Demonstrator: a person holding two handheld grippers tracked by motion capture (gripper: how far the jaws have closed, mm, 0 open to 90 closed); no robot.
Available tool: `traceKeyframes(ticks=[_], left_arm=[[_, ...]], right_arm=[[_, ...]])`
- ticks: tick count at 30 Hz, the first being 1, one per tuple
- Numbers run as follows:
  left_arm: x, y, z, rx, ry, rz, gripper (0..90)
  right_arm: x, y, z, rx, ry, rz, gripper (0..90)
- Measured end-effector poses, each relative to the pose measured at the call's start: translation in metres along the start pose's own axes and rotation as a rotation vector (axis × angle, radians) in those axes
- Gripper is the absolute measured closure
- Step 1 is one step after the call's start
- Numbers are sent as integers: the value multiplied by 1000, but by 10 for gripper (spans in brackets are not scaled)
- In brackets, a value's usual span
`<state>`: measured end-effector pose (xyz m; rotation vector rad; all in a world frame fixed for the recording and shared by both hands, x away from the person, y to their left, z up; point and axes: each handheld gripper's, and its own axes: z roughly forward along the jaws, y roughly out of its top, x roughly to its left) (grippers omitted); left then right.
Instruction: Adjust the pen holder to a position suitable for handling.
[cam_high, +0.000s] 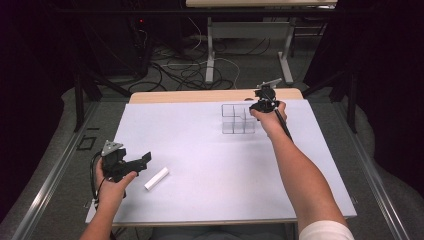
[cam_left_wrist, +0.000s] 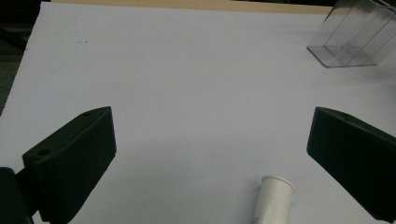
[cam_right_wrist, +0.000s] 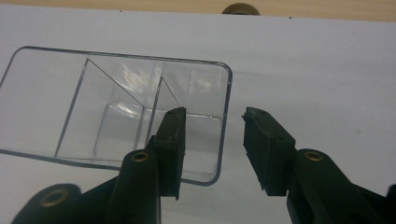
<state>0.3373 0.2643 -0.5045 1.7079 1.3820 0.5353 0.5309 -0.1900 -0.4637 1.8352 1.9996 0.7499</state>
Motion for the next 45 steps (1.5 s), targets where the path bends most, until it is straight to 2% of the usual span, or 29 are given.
traceKeyframes(ticks=[13,20,25,32,34,38,45], left_arm=[[-1,-1,-1,-7,0,-1,32],[0,-2,-1,-4,0,-3,32],[-1,-2,0,1,-5,0,32],[0,-2,0,3,-4,-3,32],[0,-2,0,4,-5,-3,32],[0,-2,0,8,-5,-2,32],[0,-2,0,9,-5,-1,32]], right_arm=[[-1,0,9,28,-25,4,679],[-5,0,10,42,-32,33,788],[-5,0,10,43,-9,63,853],[-1,0,10,51,-33,70,866],[-2,0,10,48,-32,70,867],[-5,1,9,60,-9,106,869],[-5,1,9,57,-16,109,873]])
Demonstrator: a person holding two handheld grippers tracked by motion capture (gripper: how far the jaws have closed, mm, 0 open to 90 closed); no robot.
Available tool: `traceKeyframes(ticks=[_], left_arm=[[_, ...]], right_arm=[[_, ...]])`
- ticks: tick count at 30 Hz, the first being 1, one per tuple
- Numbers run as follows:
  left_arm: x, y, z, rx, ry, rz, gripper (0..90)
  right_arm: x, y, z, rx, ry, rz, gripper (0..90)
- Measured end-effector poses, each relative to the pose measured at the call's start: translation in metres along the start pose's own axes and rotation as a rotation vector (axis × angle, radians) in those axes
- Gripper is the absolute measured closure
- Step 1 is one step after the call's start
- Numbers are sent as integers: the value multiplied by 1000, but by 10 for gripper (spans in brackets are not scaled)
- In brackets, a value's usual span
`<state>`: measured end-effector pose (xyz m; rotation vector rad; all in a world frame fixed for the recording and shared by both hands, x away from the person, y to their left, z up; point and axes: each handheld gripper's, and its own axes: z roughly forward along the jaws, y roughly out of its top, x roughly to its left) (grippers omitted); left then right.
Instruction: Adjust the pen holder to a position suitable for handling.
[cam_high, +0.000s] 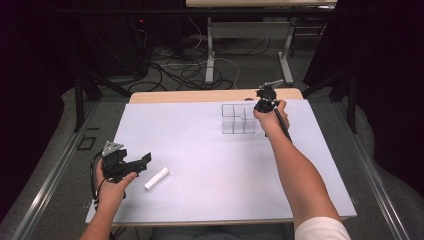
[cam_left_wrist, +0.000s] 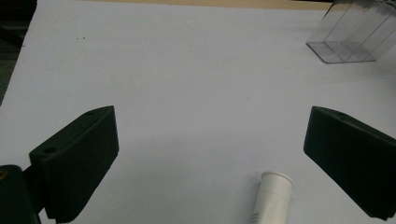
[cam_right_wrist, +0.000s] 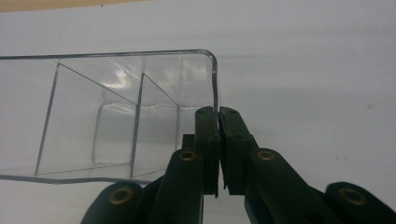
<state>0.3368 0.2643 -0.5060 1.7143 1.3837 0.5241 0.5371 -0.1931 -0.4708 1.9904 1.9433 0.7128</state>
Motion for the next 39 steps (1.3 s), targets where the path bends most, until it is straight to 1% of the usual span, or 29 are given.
traceKeyframes(ticks=[3,4,6,7,9,12,14,18,21,22,23,24,25,26,27,28,31,33,34,36,37,38,39], left_arm=[[0,0,0,0,0,-1,32],[0,0,0,0,0,-1,32],[0,0,0,1,0,-1,32],[0,0,0,1,1,0,32],[1,0,0,1,1,1,32],[1,0,0,1,2,-1,32],[1,0,0,2,2,1,32],[1,1,0,0,3,2,32],[1,1,-1,-4,5,0,32],[1,1,-1,-4,7,-1,32],[1,1,-1,-4,6,-1,32],[1,1,-1,-4,7,0,32],[1,1,-1,-4,5,2,32],[1,1,-1,-6,6,2,32],[1,1,-1,-6,6,1,32],[1,1,-1,-8,5,1,32],[1,1,-1,-7,7,-2,32],[1,1,-1,-7,6,-3,32],[1,1,-1,-7,5,-3,32],[1,2,-1,-7,5,1,32],[1,2,-1,-7,4,2,32],[1,2,-1,-7,4,2,32],[1,2,-1,-7,4,1,32]], right_arm=[[0,0,0,-3,0,-1,874],[0,0,0,-4,0,8,873],[-1,0,0,0,5,3,873],[-2,0,-1,0,11,17,872],[-3,1,-1,-1,15,17,872],[-4,2,-3,18,25,58,871],[-6,1,-3,9,27,48,871],[-7,0,-5,22,31,56,873],[-7,-2,-7,27,29,50,875],[-6,-3,-9,36,39,49,876],[-5,-5,-10,30,43,52,876],[-5,-7,-11,35,43,39,876],[-3,-9,-12,35,52,49,875],[-2,-11,-13,41,67,44,875],[-1,-14,-13,41,59,32,876],[0,-17,-14,43,76,33,875],[3,-24,-18,47,81,3,874],[5,-29,-21,58,97,-13,875],[5,-29,-21,58,97,-13,875],[8,-37,-25,56,117,-31,875],[9,-39,-27,68,118,-35,875],[9,-42,-28,73,115,-50,875],[10,-44,-30,72,119,-55,875]])
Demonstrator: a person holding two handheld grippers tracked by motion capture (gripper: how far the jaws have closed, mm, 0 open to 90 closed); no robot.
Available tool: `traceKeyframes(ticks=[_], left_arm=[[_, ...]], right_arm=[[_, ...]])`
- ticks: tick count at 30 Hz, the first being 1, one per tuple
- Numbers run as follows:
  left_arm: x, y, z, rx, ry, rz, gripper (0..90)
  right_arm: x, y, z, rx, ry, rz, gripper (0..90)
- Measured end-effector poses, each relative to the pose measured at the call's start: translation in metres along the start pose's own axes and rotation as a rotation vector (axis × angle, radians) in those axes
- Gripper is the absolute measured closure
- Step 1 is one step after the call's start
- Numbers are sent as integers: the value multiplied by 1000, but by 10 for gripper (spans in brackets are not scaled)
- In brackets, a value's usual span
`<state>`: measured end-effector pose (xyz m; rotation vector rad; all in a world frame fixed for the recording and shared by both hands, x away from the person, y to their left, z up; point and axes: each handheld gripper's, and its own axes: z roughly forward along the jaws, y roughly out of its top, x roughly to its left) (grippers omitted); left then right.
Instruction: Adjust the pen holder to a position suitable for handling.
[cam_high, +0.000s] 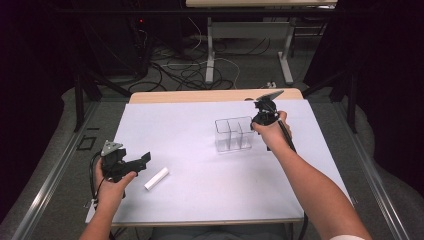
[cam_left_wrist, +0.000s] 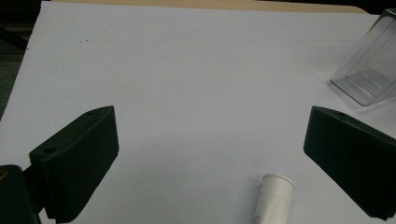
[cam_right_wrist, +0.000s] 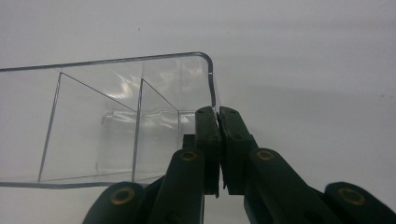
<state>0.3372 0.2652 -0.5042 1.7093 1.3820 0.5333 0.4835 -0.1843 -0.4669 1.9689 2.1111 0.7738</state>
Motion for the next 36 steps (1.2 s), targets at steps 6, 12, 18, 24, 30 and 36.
traceKeyframes(ticks=[6,12,18,24,30,36], left_arm=[[0,0,0,-1,0,-5,32],[0,0,0,-2,0,-7,32],[0,0,0,-1,2,-8,33],[0,0,0,2,4,-6,34],[-1,0,1,2,4,-4,34],[-4,1,2,4,2,1,35]], right_arm=[[3,-12,-6,14,11,-35,874],[4,-23,-13,31,27,-52,873],[6,-38,-19,37,55,-63,865],[9,-53,-22,32,85,-85,854],[1,-62,-24,15,160,-48,806],[6,-71,-25,11,192,-58,748]])
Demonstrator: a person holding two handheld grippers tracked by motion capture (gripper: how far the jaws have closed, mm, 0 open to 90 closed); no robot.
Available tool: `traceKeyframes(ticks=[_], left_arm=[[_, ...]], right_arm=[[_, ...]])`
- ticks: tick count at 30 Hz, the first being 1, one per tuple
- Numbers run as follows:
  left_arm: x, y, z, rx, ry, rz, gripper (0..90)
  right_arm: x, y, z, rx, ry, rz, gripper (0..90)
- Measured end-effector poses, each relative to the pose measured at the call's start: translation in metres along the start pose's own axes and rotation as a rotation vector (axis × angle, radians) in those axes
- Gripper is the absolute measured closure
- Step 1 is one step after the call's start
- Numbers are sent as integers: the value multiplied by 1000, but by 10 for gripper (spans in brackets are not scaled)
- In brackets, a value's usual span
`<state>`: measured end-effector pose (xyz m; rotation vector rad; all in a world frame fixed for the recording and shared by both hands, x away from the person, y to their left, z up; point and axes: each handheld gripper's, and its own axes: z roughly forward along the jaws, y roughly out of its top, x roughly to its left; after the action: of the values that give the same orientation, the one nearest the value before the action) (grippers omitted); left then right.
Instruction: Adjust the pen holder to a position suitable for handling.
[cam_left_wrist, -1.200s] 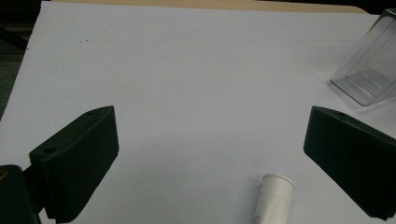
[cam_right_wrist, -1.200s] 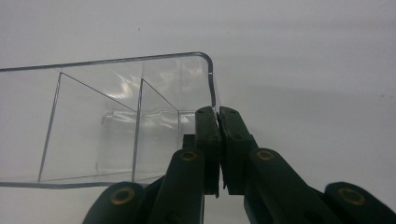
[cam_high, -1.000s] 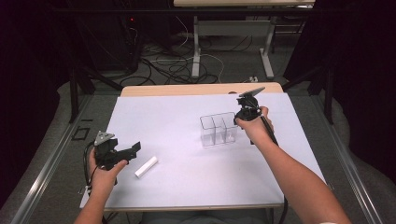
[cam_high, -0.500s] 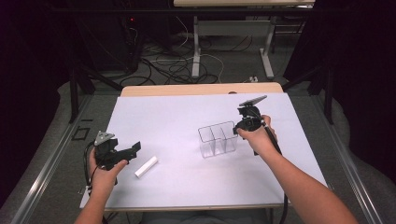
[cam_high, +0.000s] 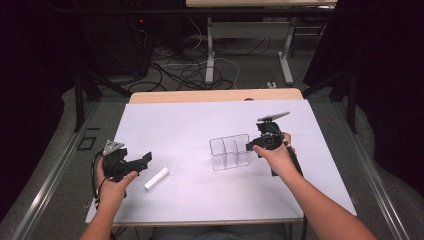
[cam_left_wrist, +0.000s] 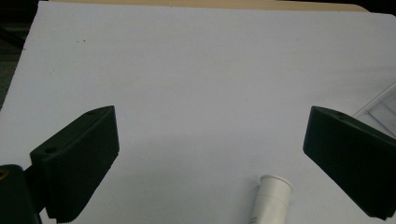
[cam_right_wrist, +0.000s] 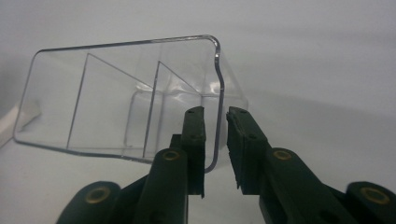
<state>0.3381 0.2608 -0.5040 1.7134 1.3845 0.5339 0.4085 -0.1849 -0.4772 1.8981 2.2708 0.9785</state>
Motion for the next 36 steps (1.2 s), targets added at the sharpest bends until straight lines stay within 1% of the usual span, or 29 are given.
traceKeyframes(ticks=[1,3,4,5,7,8,11,13,14,15,17,18,22,24,26,28,29,30,31,32,33,34,35,36], left_arm=[[0,0,0,-1,-1,2,34],[-1,0,0,0,-2,8,35],[-2,0,0,3,1,14,34],[-2,0,0,3,1,14,34],[-3,0,0,5,1,18,34],[-3,0,0,5,0,19,34],[-3,-1,0,5,-2,19,34],[-3,-1,0,7,-2,19,34],[-2,-1,0,7,-2,19,34],[-2,-1,-1,7,-1,19,34],[-2,-1,0,5,-1,16,34],[-2,-1,0,4,0,16,34],[-2,-1,0,5,-1,17,34],[-2,-1,0,8,-2,19,34],[-2,-1,0,8,-3,20,34],[-2,-1,0,10,-2,19,34],[-3,-1,0,7,0,19,34],[-3,-1,0,8,-1,18,34],[-4,-1,0,9,-2,20,34],[-4,-1,0,12,-2,23,34],[-5,-1,0,13,-1,26,34],[-5,-1,0,15,-1,31,34],[-6,-2,0,13,-3,35,34],[-7,-2,0,17,-1,39,34]], right_arm=[[2,-2,0,4,21,0,736],[4,-3,1,5,25,-5,722],[9,-6,1,13,40,-16,717],[9,-6,1,13,40,-16,717],[14,-8,3,12,53,-15,716],[15,-8,3,12,60,-22,716],[19,-9,4,16,70,-7,715],[22,-9,5,15,87,-13,710],[24,-9,6,15,78,-28,707],[24,-9,6,15,78,-28,707],[28,-10,6,16,75,-15,704],[29,-10,7,13,87,-13,700],[29,-11,7,20,96,-2,689],[28,-11,7,22,109,14,685],[28,-11,6,24,111,15,677],[27,-11,5,12,124,2,658],[27,-12,4,9,137,1,623],[26,-12,3,-8,153,-2,609],[26,-12,3,-8,153,-2,609],[23,-13,1,-32,156,-34,590],[23,-13,1,-32,156,-34,590],[22,-13,0,-40,172,-39,578],[20,-14,-2,-54,172,-52,564],[17,-16,-6,-76,189,-57,537]])
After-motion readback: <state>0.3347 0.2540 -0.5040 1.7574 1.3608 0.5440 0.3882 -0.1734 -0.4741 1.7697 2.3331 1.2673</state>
